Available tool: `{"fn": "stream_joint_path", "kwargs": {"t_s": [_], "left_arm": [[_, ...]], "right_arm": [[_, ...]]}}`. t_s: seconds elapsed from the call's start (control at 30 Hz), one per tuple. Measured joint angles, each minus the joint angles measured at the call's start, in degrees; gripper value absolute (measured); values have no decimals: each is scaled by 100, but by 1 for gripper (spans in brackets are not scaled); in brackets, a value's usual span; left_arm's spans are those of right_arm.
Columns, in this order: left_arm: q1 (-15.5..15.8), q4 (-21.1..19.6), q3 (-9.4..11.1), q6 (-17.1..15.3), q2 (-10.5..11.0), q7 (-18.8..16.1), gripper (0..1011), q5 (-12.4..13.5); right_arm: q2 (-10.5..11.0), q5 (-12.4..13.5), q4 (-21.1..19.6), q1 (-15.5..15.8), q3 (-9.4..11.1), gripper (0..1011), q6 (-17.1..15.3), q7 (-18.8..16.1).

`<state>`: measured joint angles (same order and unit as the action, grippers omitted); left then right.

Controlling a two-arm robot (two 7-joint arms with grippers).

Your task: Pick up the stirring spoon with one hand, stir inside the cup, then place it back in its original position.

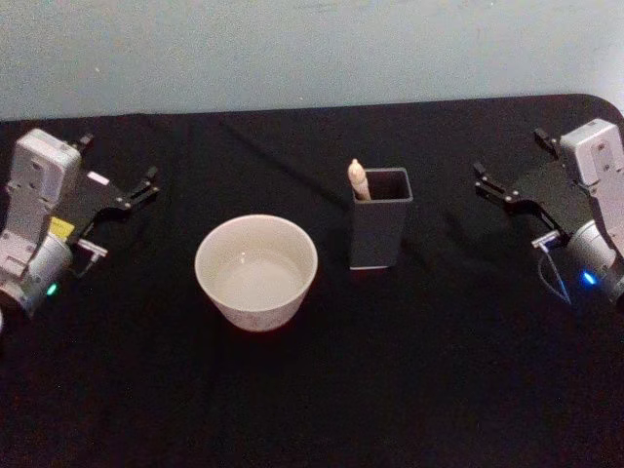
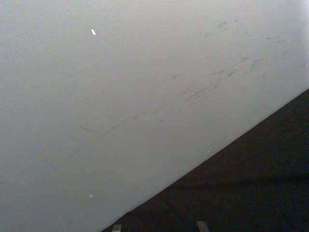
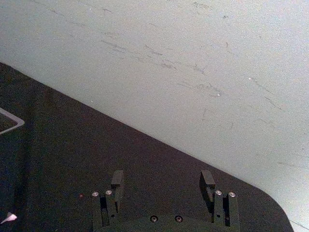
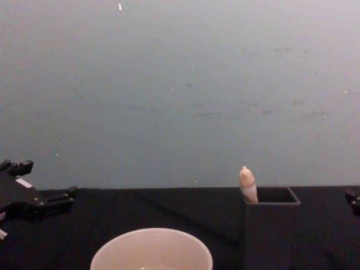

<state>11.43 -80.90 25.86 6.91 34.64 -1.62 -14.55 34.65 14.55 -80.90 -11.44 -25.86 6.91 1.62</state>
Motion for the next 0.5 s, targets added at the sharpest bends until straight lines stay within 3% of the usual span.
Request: {"fn": "stream_joint_path", "kwargs": {"t_s": [0.5], "left_arm": [[0, 0, 0, 0, 0, 0, 1001, 0]], "right_arm": [[0, 0, 0, 0, 0, 1002, 0, 0]]}}
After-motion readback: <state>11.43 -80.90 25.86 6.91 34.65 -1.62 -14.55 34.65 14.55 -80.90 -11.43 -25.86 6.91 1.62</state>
